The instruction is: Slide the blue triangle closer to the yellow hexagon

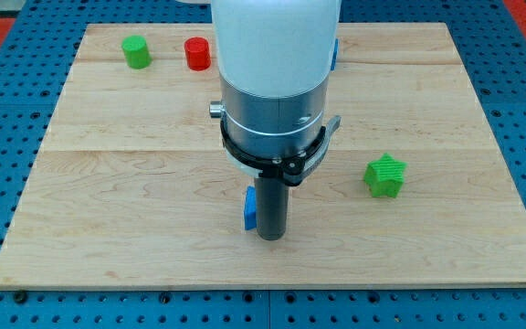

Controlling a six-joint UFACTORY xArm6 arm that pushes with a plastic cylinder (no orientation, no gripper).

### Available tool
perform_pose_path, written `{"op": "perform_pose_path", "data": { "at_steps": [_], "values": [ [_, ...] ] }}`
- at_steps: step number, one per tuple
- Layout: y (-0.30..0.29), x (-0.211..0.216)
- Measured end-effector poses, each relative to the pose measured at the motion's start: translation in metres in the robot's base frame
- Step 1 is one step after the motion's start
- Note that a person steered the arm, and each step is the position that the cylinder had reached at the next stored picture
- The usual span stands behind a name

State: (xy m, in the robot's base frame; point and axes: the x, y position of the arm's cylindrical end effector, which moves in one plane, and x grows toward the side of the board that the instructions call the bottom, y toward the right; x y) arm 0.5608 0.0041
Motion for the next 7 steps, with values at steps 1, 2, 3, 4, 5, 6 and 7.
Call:
{"op": "perform_pose_path", "data": {
  "at_steps": [1, 2, 3, 4, 5, 6, 7],
  "values": [
    [0.0, -0.001],
    [0.0, -0.013],
    [-0.005, -0.007],
    [-0.019, -0.004],
    [-0.019, -0.004],
    [-0.019, -0.009],
    [-0.019, -0.016]
  ]
}}
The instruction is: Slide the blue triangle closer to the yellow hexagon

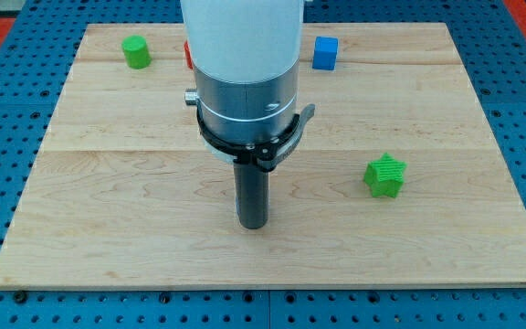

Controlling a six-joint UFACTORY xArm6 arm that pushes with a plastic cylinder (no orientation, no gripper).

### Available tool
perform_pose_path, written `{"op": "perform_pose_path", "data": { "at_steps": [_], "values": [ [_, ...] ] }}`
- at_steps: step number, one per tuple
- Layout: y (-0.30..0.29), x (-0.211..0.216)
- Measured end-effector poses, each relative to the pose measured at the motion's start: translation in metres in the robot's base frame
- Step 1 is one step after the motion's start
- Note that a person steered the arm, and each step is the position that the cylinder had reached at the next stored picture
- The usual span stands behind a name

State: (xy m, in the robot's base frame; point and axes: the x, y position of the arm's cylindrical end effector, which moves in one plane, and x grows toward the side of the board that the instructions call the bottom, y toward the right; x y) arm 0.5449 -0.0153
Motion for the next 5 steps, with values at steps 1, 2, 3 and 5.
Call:
{"op": "perform_pose_path", "data": {
  "at_steps": [1, 2, 3, 5],
  "values": [
    [0.0, -0.007],
    [0.0, -0.018],
    [0.0, -0.031],
    [0.0, -0.063]
  ]
}}
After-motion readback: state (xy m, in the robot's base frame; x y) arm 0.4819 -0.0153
